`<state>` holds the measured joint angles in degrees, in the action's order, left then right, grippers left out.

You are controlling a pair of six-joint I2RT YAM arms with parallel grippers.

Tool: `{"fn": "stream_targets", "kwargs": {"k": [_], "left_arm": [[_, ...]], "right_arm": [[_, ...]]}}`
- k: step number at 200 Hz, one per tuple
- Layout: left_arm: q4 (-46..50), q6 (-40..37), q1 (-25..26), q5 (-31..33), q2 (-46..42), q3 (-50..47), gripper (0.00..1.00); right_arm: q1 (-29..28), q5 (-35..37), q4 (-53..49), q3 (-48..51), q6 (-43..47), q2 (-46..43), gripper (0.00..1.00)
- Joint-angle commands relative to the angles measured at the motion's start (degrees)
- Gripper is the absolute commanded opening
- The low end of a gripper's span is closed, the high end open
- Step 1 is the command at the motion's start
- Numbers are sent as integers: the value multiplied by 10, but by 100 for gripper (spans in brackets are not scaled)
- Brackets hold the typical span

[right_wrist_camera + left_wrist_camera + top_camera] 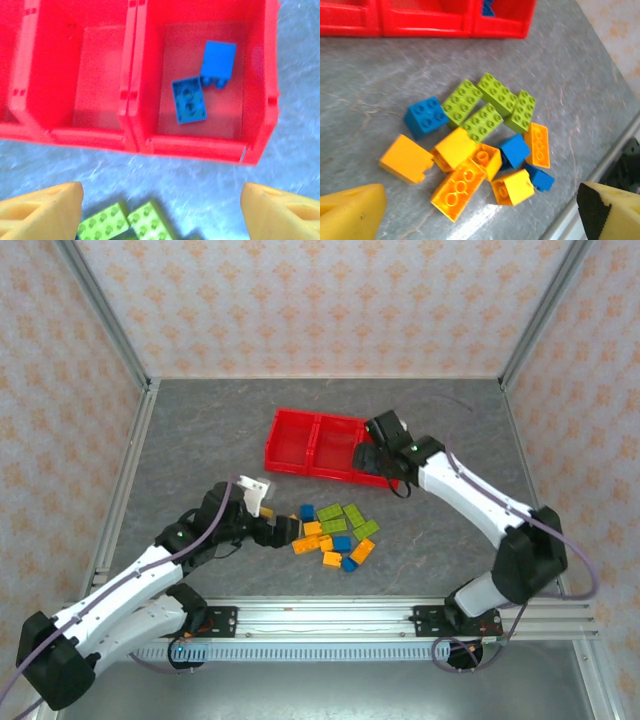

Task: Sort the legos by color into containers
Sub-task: Place the lego in the container, then reset both arms

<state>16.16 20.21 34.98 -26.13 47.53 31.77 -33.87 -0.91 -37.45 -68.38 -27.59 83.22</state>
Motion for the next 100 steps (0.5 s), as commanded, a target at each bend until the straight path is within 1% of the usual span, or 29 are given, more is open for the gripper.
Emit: {"fn": "stream_targets", "kwargs": {"k": [1,24,49,72,100], "left_arm": [[-24,-25,52,21,-24,-4,99],[-37,-30,104,39,-64,-20,99],[-43,-33,141,59,-96,-29,99],[-38,-34,165,79,-104,-29,99],[-32,-33,174,92,-93,-28,99]], "right_arm": [[-30,6,-44,61,-99,-27,82],[-56,8,-45,114,-179,-58,83],[-75,4,-16,164,-258,-90,83],[-78,19,-14,185,-296,-98,80],[-78,51,-11,200,-317,-79,77]]}}
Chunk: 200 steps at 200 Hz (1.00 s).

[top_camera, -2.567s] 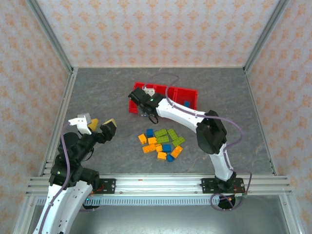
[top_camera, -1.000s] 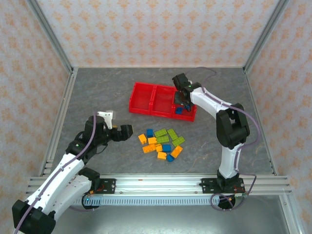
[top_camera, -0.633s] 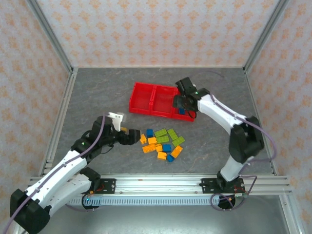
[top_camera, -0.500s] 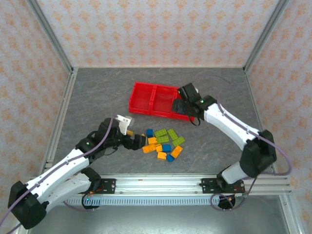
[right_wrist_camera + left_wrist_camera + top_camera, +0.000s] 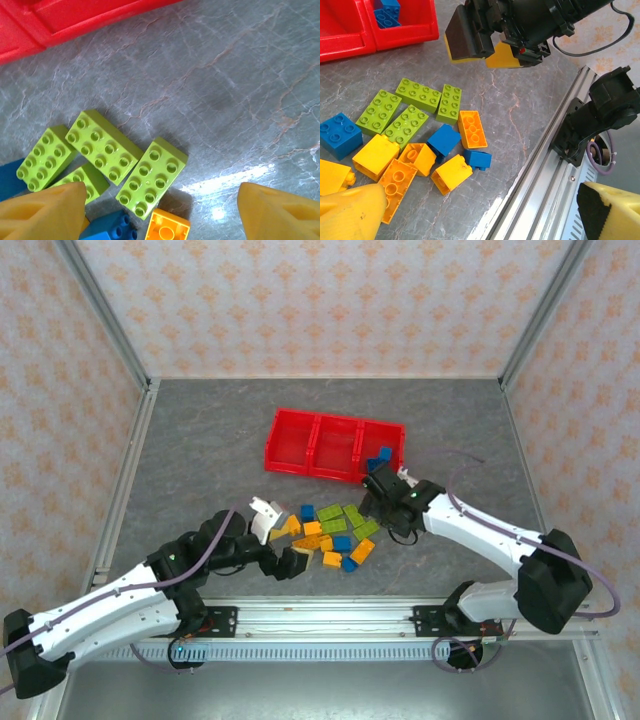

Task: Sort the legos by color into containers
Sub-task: Reset both arms

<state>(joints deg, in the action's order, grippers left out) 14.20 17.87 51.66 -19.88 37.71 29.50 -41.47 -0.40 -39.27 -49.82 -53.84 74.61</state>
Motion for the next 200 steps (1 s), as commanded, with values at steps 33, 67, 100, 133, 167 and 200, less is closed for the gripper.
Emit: {"fn": "stream_targets", "kwargs": {"k": [33,67,100,133,167,200], "left_arm": [[-7,-7,35,27,30,-2,99],[-1,-6,40,27,37,2,99],[-6,-7,41,25,24,-1,99],[-8,-8,40,20,26,-3,99],[-6,-8,41,21,32,-1,99],[-7,-9,40,21,39,-1,99]], "right_arm": [[-1,55,30,29,-63,40,75],[-2,60,46,20,-76,76,74],[-10,88,39,8,-103,90,72],[-23,86,73,24,-139,97,71],[-26,75,85,25,-139,112,70],[-41,76,101,40,-153,126,64]]}}
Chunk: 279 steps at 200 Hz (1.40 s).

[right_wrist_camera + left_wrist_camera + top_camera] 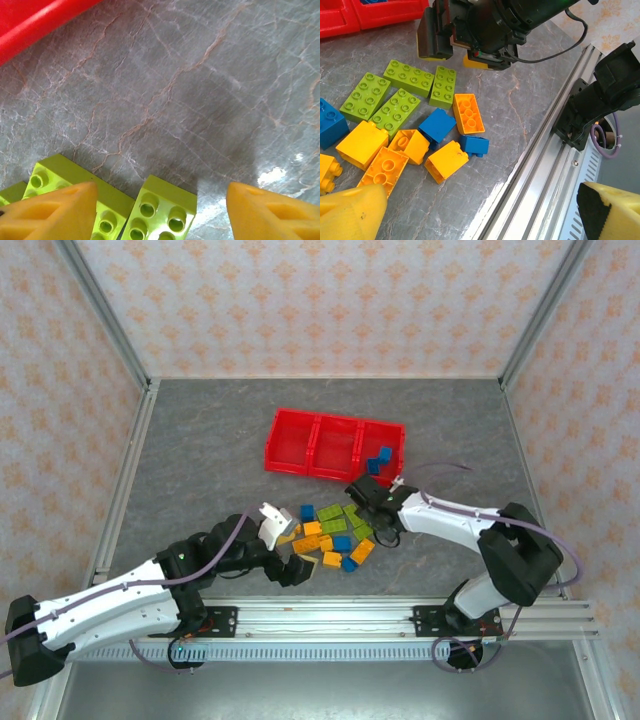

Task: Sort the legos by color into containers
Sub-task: Reset both arms

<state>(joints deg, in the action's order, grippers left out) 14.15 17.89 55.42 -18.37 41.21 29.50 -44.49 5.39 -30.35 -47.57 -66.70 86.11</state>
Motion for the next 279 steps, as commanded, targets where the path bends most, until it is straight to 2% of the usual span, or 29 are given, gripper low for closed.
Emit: {"fn": "stream_targets", "kwargs": {"k": [1,42,76,111,131,153,173,208,279], "left_arm": [[-7,-9,3,6,5,-1,99],[-6,-9,2,4,11,-1,99],[-4,-9,3,7,11,0,99],[-4,-8,3,10,10,1,99],[-3,-8,3,13,10,1,99],[-3,-8,3,16,11,1,99],[-3,-7,3,17,12,1,99],[-1,-8,2,19,15,1,99],[2,-8,3,30,14,3,99]], "right_arm": [[-11,18,13,18,-26,12,64],[-25,3,43,27,-25,42,59],[-35,27,34,29,-29,52,47],[-35,32,41,47,-32,44,37],[-35,40,38,52,-27,33,28],[-35,57,21,50,-24,13,8],[-35,76,-1,40,-20,-7,2],[-35,102,-24,22,-13,-40,0],[-33,130,-2,-6,49,-76,0]]}}
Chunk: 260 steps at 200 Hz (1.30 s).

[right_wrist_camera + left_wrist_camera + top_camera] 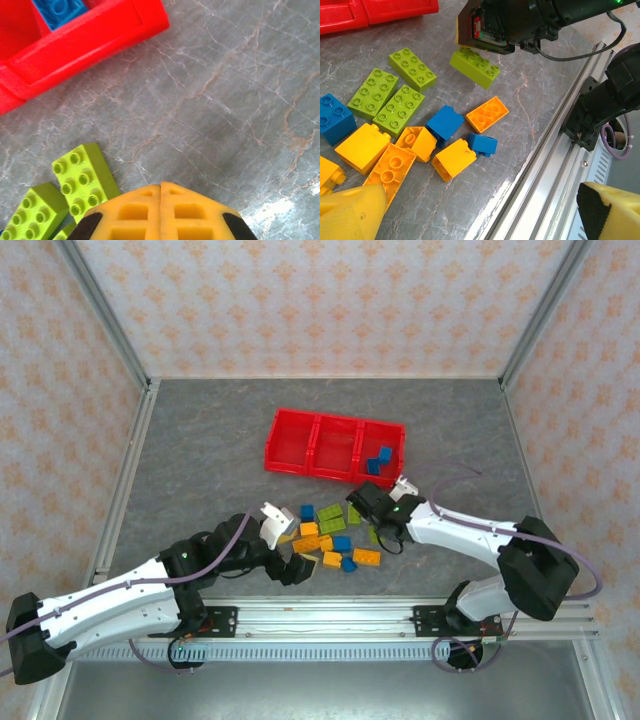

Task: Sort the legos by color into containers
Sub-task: Reset both arms

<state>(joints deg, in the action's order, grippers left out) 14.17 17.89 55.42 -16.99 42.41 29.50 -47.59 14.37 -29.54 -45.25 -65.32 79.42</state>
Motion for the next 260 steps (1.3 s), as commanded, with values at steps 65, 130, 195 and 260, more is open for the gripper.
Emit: {"fn": "stream_targets", "kwargs": {"k": [65,130,195,260], "left_arm": [[7,-9,3,55,-36,7,99],[4,-8,3,76,-64,1,99],[4,-9,3,66,-53,3,99],[5,-8,3,60,-57,3,99]], "right_arm": [[17,65,9,-179,152,73,0],[36,53,-118,-301,184,122,10],[37,9,-275,-63,-12,-155,95],[292,-122,-262,74,120,-173,100]]}}
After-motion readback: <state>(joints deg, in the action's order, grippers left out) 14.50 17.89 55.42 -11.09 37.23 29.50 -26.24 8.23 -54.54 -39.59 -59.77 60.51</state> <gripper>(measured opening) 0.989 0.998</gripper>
